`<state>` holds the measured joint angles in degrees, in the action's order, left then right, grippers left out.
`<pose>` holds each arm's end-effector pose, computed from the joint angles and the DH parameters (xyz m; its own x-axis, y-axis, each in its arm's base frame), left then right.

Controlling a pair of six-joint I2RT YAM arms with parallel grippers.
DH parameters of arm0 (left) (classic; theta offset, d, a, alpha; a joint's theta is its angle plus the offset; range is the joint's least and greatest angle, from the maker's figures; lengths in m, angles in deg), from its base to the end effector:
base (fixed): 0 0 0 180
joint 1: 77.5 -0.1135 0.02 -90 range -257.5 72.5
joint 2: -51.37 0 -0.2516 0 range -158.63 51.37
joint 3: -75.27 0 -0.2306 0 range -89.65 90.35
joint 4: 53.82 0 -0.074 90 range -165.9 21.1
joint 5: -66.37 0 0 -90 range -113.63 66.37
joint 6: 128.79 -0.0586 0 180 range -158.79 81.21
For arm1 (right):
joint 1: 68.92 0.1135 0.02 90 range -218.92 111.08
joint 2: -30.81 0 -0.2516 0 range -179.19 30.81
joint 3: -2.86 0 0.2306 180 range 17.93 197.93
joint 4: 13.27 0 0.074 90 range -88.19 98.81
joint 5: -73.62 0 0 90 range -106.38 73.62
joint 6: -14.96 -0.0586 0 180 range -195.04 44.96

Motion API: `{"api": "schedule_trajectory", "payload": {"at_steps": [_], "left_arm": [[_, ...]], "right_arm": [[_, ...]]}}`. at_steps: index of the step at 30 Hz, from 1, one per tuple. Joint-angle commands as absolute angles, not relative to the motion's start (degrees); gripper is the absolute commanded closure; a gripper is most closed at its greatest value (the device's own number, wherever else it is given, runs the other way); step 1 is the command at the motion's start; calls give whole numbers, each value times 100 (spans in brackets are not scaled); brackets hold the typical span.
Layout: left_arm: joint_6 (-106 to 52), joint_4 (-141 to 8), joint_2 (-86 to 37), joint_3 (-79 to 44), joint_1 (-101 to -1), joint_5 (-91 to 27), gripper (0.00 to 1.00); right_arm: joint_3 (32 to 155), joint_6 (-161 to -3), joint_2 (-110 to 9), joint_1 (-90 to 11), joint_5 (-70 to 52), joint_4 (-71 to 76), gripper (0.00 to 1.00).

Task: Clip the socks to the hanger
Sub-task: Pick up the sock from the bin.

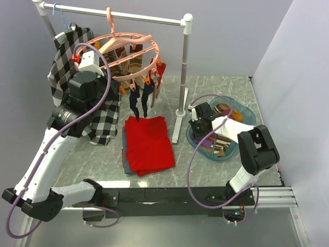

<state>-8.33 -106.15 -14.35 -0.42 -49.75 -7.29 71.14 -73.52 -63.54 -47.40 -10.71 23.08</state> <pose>0.2053 -0.0894 0.4557 -0.2851 -0.3997 -0.8712 0.0701 0.8978 -0.4348 0.2839 0.1182 0.1458 -0.8135 -0.3491 -0.4651 -0.4293 0.9000 0.0753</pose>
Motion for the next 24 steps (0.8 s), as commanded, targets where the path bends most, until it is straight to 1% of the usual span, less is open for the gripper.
{"api": "schedule_trajectory", "payload": {"at_steps": [1,2,12,16,20,24], "left_arm": [[-943,-10502,-1341,52,-4955,-746,81],[-943,-10502,-1341,61,-4963,-746,81],[-961,-10502,-1385,167,-4963,-789,81],[-961,-10485,-1394,193,-4955,-833,81],[-952,-10467,-1394,202,-4963,-895,81],[-908,-10432,-1394,193,-4955,-974,81]], "right_arm": [[7181,-7363,-6193,-4729,-1199,2395,94],[7198,-7398,-6087,-4729,-1198,2439,100],[7593,-8329,-4427,-4738,-891,2931,100],[7892,-8400,-4083,-4747,-777,3299,100],[8244,-8567,-3793,-4738,-251,3398,100],[8577,-9110,-3477,-4616,645,3073,100]]}}
